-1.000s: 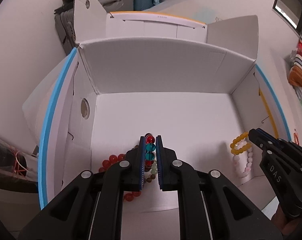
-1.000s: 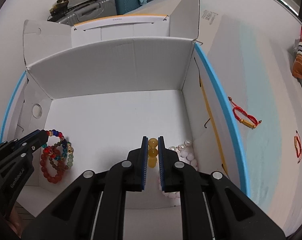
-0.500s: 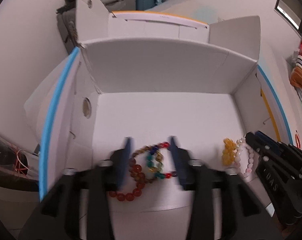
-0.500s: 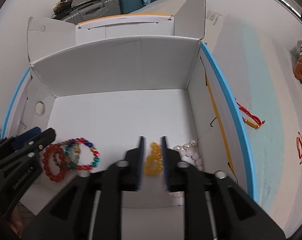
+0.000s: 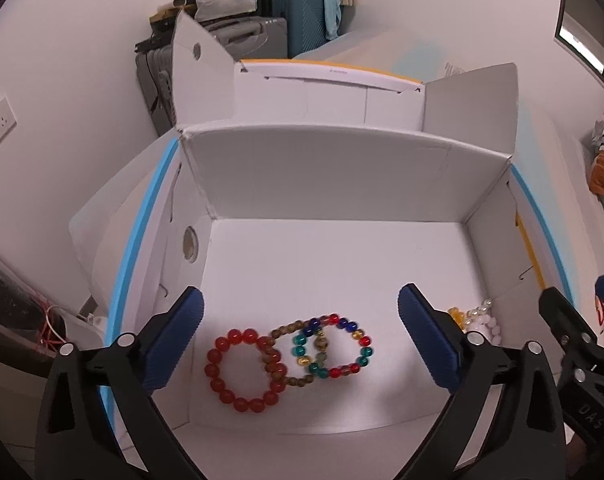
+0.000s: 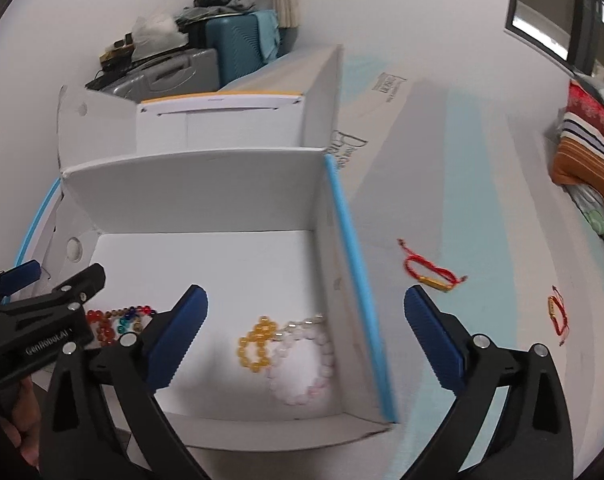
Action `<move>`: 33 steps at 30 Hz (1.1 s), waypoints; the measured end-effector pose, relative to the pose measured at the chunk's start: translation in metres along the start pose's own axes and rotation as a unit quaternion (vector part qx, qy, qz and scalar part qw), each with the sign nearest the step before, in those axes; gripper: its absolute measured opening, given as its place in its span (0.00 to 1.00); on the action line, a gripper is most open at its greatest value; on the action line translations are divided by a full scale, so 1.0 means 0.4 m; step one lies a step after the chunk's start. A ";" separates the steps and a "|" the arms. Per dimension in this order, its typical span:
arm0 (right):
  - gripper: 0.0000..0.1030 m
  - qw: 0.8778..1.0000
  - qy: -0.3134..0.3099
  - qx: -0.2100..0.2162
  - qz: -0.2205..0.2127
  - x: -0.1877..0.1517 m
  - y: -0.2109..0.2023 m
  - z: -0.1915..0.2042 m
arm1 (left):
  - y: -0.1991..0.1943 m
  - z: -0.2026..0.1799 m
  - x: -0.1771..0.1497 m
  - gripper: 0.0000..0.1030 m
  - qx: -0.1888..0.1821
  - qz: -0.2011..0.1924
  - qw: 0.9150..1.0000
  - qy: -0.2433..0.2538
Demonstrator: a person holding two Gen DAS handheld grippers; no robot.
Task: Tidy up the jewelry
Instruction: 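Move both tools back over the two red cord bracelets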
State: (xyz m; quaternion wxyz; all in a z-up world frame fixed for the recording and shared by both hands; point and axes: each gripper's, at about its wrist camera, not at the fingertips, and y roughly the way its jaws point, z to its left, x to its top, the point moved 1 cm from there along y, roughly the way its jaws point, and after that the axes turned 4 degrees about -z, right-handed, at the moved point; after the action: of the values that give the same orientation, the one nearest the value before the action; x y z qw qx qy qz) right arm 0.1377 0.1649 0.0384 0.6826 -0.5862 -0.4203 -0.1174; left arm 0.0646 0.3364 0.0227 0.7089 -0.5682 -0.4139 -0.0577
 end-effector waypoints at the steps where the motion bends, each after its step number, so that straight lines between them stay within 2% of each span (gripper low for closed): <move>1: 0.93 1.000 0.004 -0.002 -0.001 0.000 -0.002 -0.013 | -0.005 -0.009 0.001 0.94 0.000 -0.004 1.000 0.001; 9: 0.93 0.999 0.029 -0.016 -0.010 -0.010 -0.020 -0.146 | -0.047 -0.124 0.025 0.94 -0.036 -0.037 0.999 0.011; 19: 0.93 0.997 0.066 -0.048 -0.010 -0.030 -0.032 -0.365 | -0.083 -0.363 0.026 0.94 -0.077 -0.060 0.993 0.072; 27: 0.93 0.992 0.097 -0.081 -0.007 -0.062 -0.038 -0.555 | -0.079 -0.559 0.025 0.94 -0.103 -0.059 0.988 0.104; 33: 0.93 0.986 0.128 -0.107 -0.006 -0.099 -0.044 -0.708 | -0.078 -0.698 0.009 0.94 -0.142 -0.046 0.981 0.124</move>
State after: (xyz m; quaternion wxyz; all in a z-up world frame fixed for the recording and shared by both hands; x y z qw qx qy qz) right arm 0.2250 -0.1080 0.0340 0.6633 -0.6336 -0.3179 -0.2398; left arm 0.1954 0.0886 0.0455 0.6637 -0.6315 -0.3362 -0.2186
